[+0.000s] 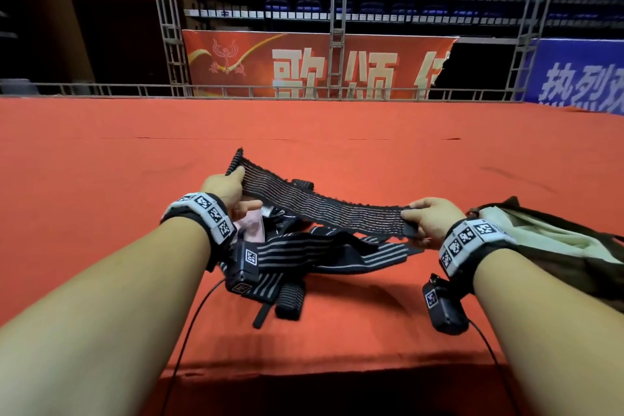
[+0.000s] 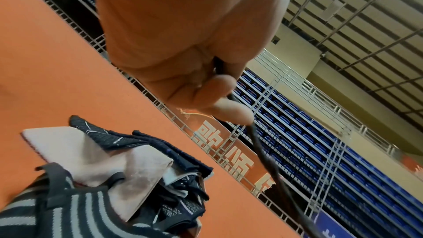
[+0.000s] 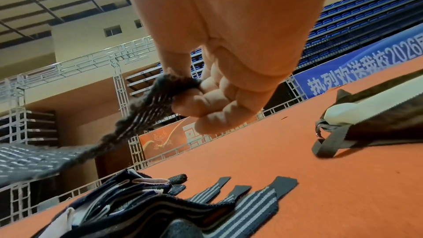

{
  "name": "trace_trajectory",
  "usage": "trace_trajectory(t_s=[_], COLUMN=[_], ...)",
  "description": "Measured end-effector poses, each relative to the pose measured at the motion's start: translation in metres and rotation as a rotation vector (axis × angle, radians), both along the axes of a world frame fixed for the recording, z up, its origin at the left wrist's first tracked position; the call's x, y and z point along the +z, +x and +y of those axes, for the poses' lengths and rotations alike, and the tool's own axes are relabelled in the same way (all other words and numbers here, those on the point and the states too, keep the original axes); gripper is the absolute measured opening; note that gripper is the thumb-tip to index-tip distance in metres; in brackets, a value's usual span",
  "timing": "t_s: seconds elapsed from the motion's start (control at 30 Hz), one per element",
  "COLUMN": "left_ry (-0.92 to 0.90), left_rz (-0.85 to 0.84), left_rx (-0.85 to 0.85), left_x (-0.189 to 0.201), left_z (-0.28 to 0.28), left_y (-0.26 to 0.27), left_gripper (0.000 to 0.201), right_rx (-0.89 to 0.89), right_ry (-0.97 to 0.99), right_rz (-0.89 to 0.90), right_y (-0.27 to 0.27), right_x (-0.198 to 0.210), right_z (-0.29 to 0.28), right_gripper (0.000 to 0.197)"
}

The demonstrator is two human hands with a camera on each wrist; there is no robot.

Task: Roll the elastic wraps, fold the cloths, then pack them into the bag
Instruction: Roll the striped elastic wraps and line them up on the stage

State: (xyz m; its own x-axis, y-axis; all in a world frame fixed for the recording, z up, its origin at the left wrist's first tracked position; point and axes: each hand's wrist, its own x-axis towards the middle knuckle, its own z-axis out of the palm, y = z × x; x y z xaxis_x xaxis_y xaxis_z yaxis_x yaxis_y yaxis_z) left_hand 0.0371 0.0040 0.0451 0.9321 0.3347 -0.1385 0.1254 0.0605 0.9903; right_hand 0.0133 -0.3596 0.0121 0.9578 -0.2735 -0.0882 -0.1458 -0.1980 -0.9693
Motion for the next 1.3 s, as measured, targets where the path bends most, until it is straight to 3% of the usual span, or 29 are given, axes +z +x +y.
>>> trace_trajectory(t_s=[0.23, 0.43, 0.67, 0.87, 1.0, 1.07, 1.2, 1.3], left_ry=[0.207, 0.353, 0.417, 0.461, 0.515, 0.644, 1.24, 1.367], left_rz=[-0.068, 0.005, 0.164, 0.333, 0.462, 0.391, 0.096, 0.096], left_rx=[-0.166, -0.429, -0.637, -0.82, -1.039, -1.058, -0.979, -1.041], left_x=[-0.017, -0.025, -0.042, -0.062, -0.075, -0.083, -0.1, -0.114], left_z=[-0.016, -0.053, -0.116, -0.168, -0.195, -0.204, -0.221, -0.233], left_y=[-0.009, -0.019, -0.016, -0.012, -0.017, -0.016, 0.0, 0.004], left_gripper=[0.013, 0.01, 0.032, 0.058, 0.073, 0.069, 0.1, 0.111], right_rx=[0.029, 0.164, 0.141, 0.096, 0.096, 0.109, 0.119, 0.158], right_ry=[-0.004, -0.301, -0.629, -0.523, -0.423, -0.395, -0.37, -0.361], right_rz=[0.08, 0.241, 0.307, 0.321, 0.317, 0.313, 0.311, 0.321], right_y=[-0.009, -0.015, -0.013, -0.002, 0.004, 0.006, 0.009, 0.012], right_x=[-0.019, -0.055, -0.093, -0.123, -0.139, -0.142, -0.147, -0.149], right_z=[-0.008, -0.017, -0.04, -0.063, -0.073, -0.076, -0.079, -0.081], right_gripper=[0.022, 0.05, 0.056, 0.028, 0.02, 0.02, 0.021, 0.024])
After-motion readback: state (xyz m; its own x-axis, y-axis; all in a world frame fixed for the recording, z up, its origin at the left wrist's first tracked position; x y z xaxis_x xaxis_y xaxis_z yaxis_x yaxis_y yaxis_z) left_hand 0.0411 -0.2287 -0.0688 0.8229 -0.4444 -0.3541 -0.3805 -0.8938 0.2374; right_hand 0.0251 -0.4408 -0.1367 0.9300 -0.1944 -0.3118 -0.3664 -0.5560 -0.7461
